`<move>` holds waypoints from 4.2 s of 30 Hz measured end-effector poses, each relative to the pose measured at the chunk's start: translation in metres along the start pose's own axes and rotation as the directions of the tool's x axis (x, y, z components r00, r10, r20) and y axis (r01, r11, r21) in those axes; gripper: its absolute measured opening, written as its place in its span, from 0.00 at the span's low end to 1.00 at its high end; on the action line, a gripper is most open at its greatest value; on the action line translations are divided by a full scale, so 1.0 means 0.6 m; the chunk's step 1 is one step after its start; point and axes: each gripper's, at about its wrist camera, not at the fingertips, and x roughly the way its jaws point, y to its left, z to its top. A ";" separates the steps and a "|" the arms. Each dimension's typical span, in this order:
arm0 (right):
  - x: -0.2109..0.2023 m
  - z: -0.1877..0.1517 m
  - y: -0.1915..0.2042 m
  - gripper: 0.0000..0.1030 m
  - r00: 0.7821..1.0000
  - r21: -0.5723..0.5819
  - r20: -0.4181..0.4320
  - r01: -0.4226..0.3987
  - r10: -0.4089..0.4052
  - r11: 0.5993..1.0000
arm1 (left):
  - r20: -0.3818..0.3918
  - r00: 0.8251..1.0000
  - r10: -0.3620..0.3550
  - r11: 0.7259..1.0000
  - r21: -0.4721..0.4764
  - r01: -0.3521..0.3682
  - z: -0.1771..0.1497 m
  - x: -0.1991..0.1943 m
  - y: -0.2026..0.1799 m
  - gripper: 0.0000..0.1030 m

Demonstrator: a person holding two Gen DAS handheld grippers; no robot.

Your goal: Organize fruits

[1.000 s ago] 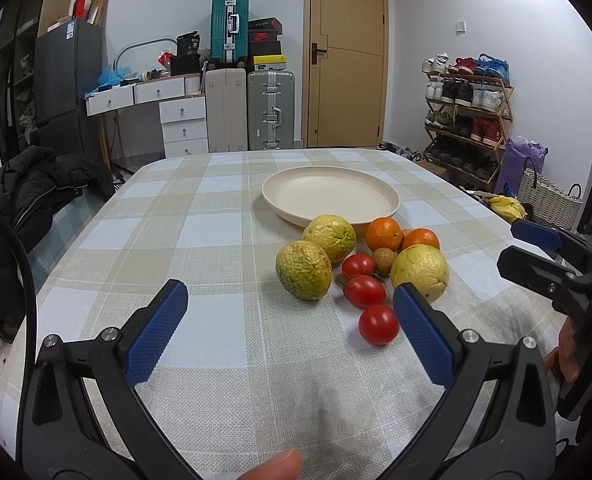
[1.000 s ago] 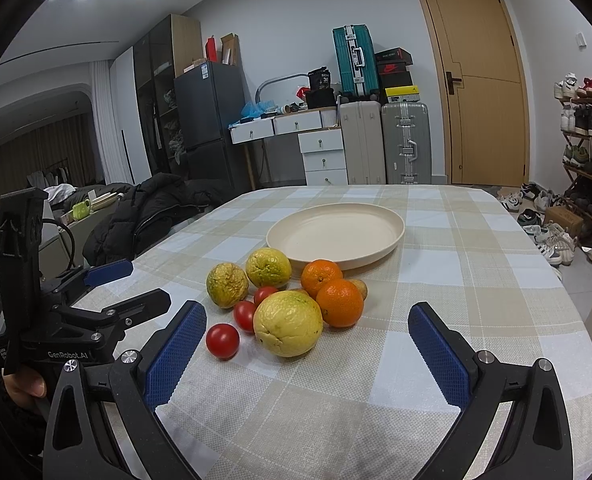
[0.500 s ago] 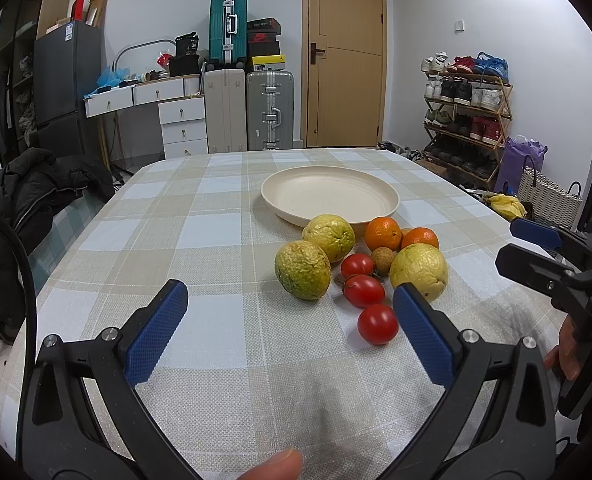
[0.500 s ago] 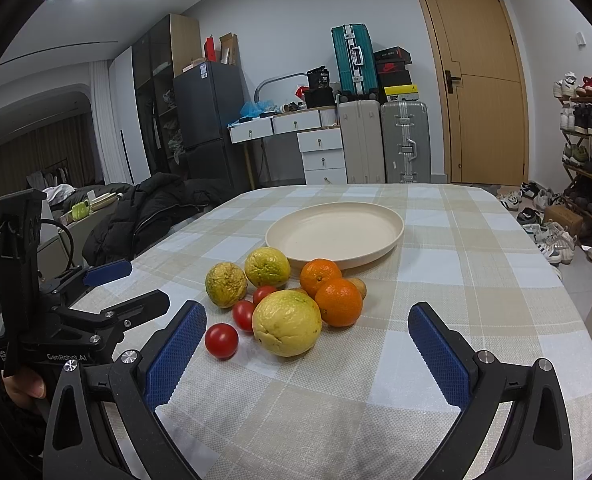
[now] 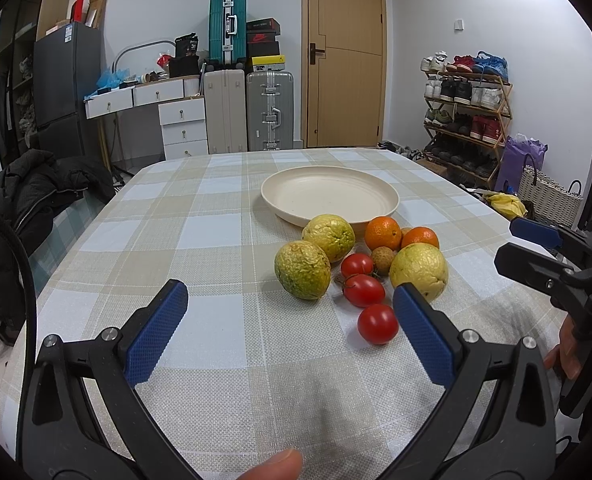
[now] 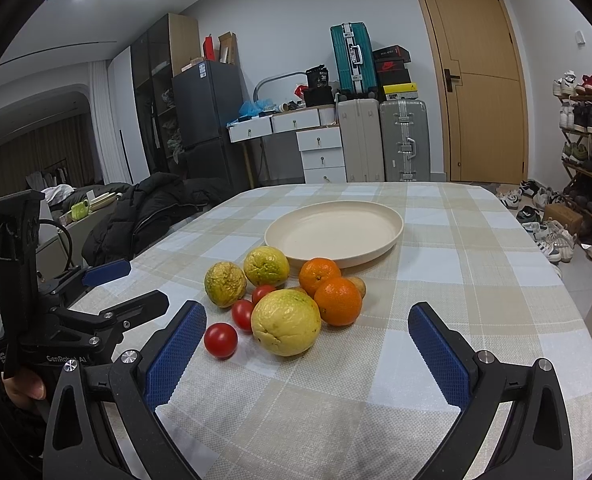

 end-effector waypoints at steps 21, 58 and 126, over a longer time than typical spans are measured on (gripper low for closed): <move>-0.004 -0.005 0.000 1.00 1.000 -0.004 -0.001 0.013 -0.013 1.000 | 0.001 1.000 0.004 1.000 0.005 -0.004 -0.001 -0.001 -0.003 1.00; 0.107 0.011 -0.012 0.78 0.944 0.121 -0.329 0.014 0.027 0.993 | -0.053 0.998 -0.029 1.000 -0.005 0.029 0.000 0.025 0.021 1.00; 0.066 0.030 -0.015 0.54 0.973 0.151 -0.197 -0.090 0.119 0.984 | -0.182 0.957 -0.228 0.970 0.046 0.240 0.049 0.080 -0.018 0.27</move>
